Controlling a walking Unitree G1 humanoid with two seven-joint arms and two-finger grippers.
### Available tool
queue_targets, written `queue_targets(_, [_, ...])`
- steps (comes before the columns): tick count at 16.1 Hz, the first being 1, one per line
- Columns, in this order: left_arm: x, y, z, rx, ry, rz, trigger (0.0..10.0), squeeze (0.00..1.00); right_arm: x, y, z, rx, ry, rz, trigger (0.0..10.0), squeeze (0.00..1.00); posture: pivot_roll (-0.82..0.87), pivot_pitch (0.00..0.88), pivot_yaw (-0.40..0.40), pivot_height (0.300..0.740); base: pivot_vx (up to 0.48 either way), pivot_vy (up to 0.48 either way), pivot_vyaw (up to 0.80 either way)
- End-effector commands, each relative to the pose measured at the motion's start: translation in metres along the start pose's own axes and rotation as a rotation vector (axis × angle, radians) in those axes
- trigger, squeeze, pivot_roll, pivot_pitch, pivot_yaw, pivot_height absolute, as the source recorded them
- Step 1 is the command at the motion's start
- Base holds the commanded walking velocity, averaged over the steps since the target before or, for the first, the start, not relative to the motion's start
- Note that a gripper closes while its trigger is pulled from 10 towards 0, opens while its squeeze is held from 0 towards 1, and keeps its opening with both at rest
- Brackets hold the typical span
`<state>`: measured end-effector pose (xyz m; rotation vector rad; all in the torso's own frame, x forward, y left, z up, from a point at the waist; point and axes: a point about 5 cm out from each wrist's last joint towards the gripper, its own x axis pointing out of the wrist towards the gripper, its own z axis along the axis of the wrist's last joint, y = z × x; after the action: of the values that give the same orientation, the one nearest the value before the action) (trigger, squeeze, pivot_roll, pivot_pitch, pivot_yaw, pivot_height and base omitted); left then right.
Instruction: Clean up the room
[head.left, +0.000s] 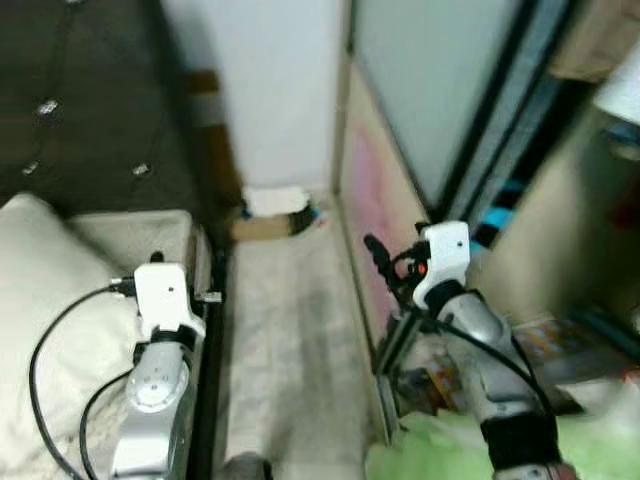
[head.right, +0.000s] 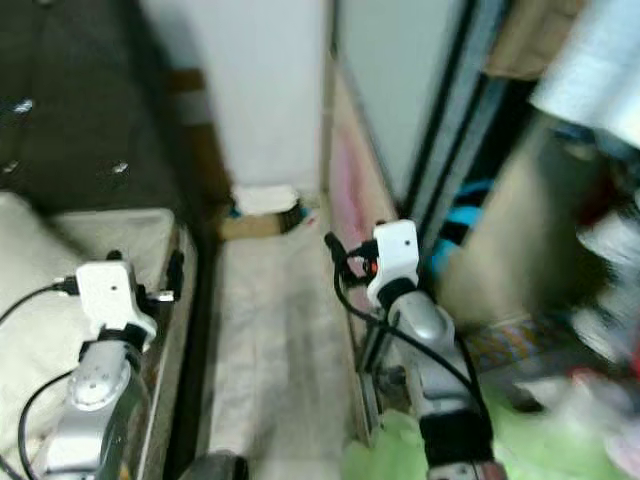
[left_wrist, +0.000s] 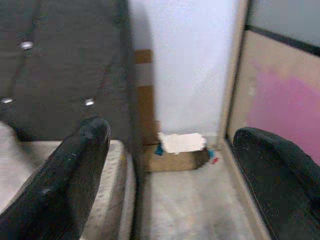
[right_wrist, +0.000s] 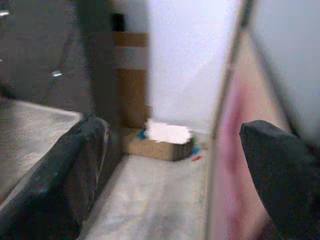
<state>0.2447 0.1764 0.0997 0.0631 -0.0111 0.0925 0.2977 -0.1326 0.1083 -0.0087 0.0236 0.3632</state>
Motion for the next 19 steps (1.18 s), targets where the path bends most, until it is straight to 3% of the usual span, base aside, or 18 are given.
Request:
queue_targets(1, [0.0002,0.0039,-0.0006,0.029,0.009,0.026,10.0,0.00,0.0030,0.0055,0.0003,-0.001,-0.003,0.022,10.0,0.00,-0.06,0.000,-0.046,0.740,0.000,0.000,0.80])
queue_targets(5, [0.0027,0.0046,-0.0013,0.050,0.012,0.040,10.0,0.00,0.0032,0.0052,-0.0009,0.026,-0.002,0.016,10.0,0.00,-0.06,0.000,-0.042,0.740,0.000,0.000,0.71])
queue_targets(9, [0.0023,0.0028,-0.0016,0.044,0.010,0.037,10.0,0.00,0.0040,0.0057,-0.0011,0.021,-0.006,0.023,10.0,0.00,-0.05,0.000,-0.046,0.740,0.000,0.000,0.00])
queue_targets(14, [-0.0050,0.0025,-0.0003,-0.023,-0.008,0.057,10.0,0.00,0.0121,0.0107,0.0020,0.011,-0.002,0.073,10.0,0.00,-0.02,0.000,-0.101,0.740,0.000,0.000,0.00])
queue_targets(16, [-0.0046,0.0036,-0.0011,-0.004,-0.002,0.072,10.0,0.00,0.0127,0.0112,0.0025,0.011,-0.007,0.073,10.0,0.00,-0.02,0.000,-0.101,0.740,0.000,0.000,0.00])
queue_targets(19, [0.0007,0.0056,-0.0025,0.008,0.021,0.078,10.0,0.00,0.0090,0.0096,0.0017,0.009,-0.011,0.050,10.0,0.00,-0.06,0.000,-0.056,0.740,0.000,0.000,0.80])
